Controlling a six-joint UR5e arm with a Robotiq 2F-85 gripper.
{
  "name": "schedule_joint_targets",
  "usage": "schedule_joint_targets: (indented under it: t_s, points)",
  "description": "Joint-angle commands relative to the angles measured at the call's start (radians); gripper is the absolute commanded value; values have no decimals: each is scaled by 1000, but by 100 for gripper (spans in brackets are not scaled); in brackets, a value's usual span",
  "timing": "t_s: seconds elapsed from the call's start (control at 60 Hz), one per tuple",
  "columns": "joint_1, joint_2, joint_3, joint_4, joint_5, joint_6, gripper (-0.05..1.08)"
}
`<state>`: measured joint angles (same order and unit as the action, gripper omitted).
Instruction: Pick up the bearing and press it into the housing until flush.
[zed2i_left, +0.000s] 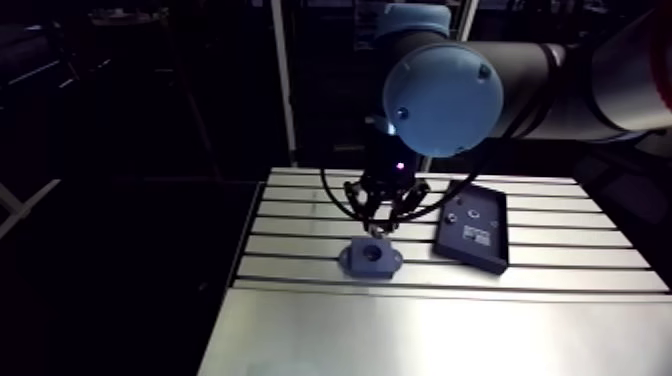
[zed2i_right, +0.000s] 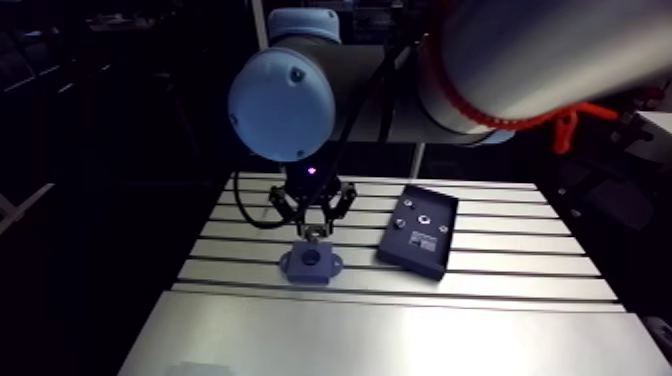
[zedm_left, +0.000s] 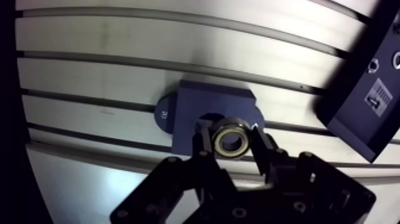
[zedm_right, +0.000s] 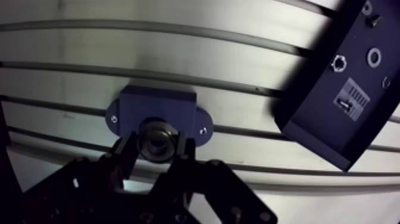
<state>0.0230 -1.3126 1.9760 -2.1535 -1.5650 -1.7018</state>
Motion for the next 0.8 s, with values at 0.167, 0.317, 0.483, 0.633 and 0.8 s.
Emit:
schedule_joint_targets:
  t_s: [0.167, 0.317, 0.483, 0.633, 0.8]
  points:
    - [23, 11, 10, -10, 1, 1, 68]
    - [25, 20, 16, -16, 0, 1, 68]
    - [26, 28, 16, -18, 0, 1, 68]
    - [29, 34, 16, -20, 0, 0, 68]
    - [29, 45, 16, -20, 0, -5, 68]
